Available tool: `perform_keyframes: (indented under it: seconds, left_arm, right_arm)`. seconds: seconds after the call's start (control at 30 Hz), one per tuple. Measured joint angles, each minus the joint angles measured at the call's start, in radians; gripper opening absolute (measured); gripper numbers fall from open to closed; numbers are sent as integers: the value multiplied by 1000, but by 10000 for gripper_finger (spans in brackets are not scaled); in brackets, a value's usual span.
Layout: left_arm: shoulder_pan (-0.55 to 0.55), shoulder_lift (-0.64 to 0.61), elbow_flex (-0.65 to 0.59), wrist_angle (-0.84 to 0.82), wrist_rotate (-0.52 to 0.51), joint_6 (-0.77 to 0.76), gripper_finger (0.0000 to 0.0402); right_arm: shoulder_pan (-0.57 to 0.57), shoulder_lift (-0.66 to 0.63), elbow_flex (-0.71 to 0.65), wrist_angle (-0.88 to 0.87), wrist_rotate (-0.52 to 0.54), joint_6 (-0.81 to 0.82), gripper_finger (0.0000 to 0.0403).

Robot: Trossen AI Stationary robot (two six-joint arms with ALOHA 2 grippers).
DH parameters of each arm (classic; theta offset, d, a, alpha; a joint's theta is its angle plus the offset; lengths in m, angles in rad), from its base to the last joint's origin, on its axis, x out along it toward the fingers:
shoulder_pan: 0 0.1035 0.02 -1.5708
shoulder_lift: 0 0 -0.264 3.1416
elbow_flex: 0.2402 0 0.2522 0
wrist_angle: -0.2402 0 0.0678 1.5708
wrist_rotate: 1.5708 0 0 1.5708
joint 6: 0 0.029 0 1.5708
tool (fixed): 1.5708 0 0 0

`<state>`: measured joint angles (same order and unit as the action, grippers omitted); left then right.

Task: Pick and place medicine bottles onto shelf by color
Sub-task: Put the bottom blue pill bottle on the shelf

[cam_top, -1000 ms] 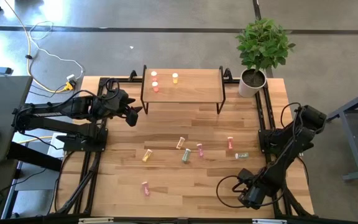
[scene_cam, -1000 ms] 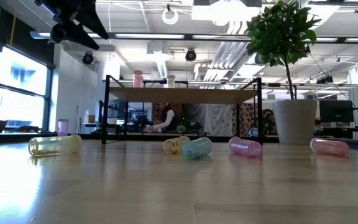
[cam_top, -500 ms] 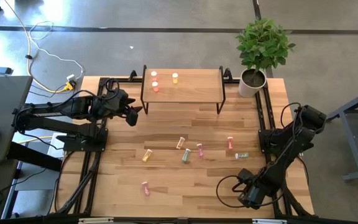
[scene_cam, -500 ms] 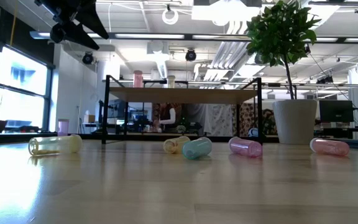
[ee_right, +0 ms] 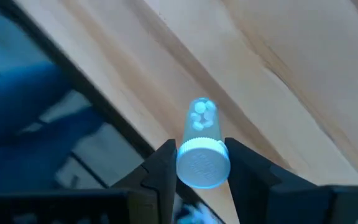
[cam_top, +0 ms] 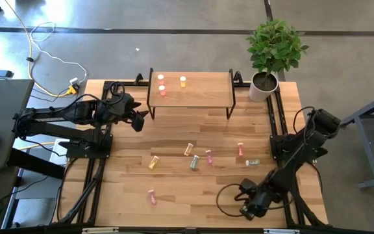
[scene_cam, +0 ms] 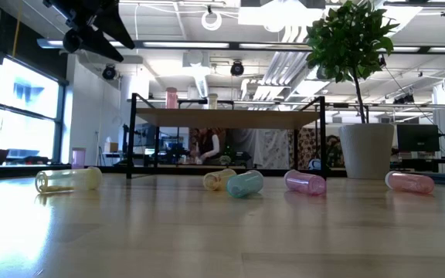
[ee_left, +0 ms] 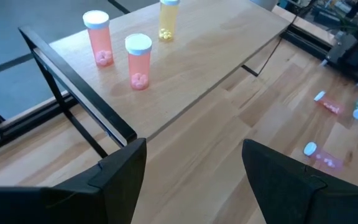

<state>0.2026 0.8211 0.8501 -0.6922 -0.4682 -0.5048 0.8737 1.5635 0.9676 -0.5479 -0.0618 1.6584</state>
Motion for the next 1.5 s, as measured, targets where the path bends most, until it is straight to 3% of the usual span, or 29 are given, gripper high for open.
perform_keyframes:
  seconds: [0.17,0.5,0.8,1.03,1.5]
  left_arm:
    - [0,0,0,0,1,49,257]
    - [0,0,0,0,9,64,257]
    - [0,0,0,0,17,92,257]
    - [0,0,0,0,19,97,257]
    - [0,0,0,0,43,90,257]
  right_arm:
    - [-99,0,0,132,54,-51,108]
    - [-359,0,0,425,61,-268,108]
    - [-570,0,44,566,60,-472,108]
    - [-717,0,185,374,59,-672,108]
    - [-997,0,551,-262,59,-1051,108]
